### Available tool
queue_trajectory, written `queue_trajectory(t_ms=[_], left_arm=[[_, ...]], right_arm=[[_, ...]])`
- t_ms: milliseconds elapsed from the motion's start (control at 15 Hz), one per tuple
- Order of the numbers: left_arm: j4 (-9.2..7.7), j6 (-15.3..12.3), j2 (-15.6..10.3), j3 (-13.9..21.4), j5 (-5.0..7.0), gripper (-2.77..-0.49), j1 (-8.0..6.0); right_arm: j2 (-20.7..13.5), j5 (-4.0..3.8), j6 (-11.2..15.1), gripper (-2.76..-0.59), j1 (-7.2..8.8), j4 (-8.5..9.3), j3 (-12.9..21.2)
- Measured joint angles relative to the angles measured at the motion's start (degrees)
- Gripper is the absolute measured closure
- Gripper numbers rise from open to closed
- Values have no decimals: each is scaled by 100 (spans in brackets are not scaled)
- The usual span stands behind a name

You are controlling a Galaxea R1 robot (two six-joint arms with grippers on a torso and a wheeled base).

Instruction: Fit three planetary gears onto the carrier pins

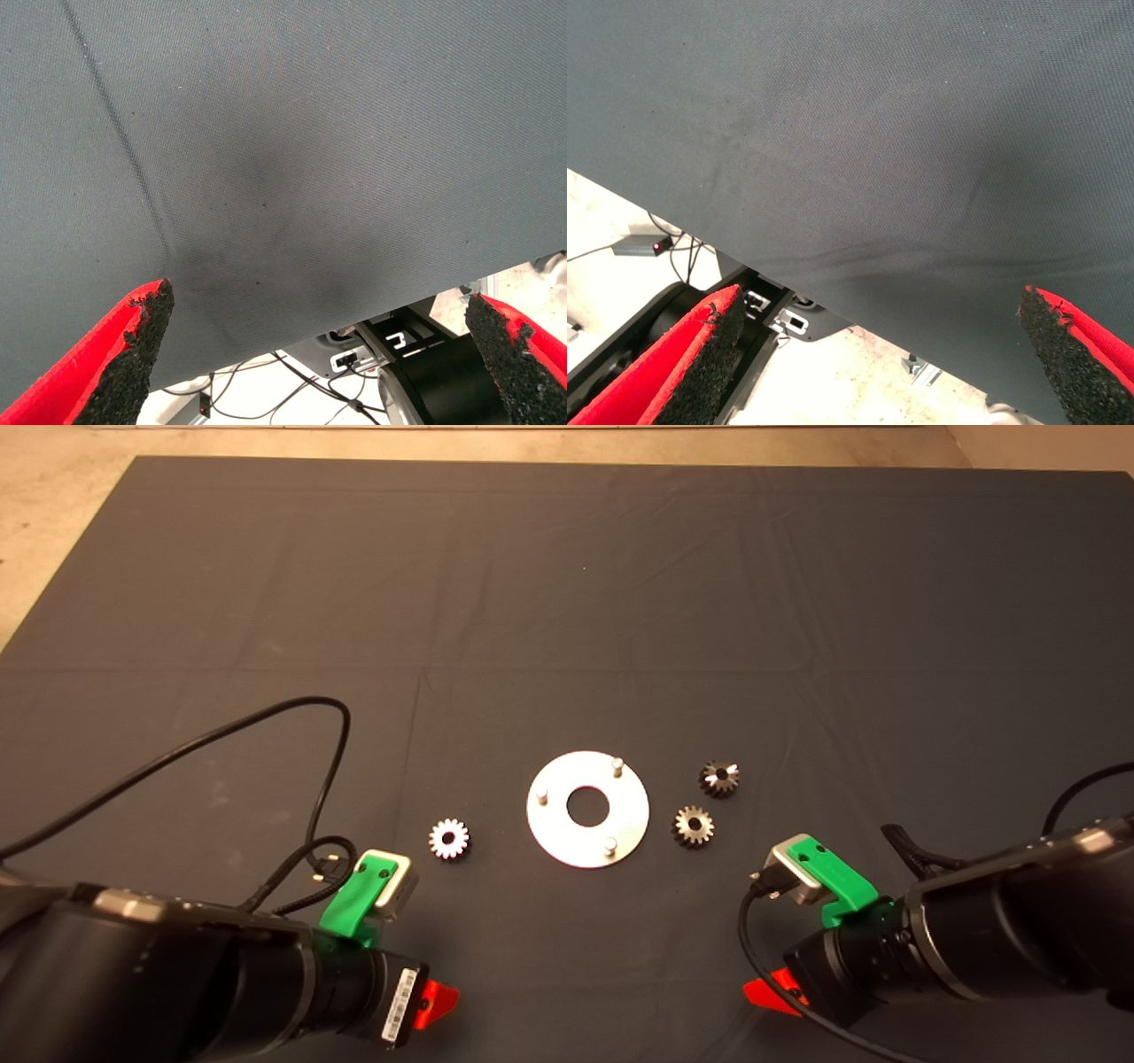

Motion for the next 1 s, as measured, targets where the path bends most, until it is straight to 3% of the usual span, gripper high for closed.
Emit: queue_trajectory(t_ms=[333, 533, 600, 800, 1000], left_arm=[[0, 160, 5, 0, 0, -237, 4], [1, 332, 18, 0, 0, -237, 15], [2, 357, 21, 0, 0, -237, 15], [5, 427, 129, 0, 0, -237, 15], [27, 472, 351, 0, 2, -237, 15]], right_arm=[[-40, 5, -191, -231, 2, 0, 0], [-290, 5, -273, -231, 10, -20, -2], [-380, 2, -339, -231, 18, -67, -7], [-494, -2, -650, -231, 22, -434, -35], [-510, 0, -798, -231, 68, -616, -97]])
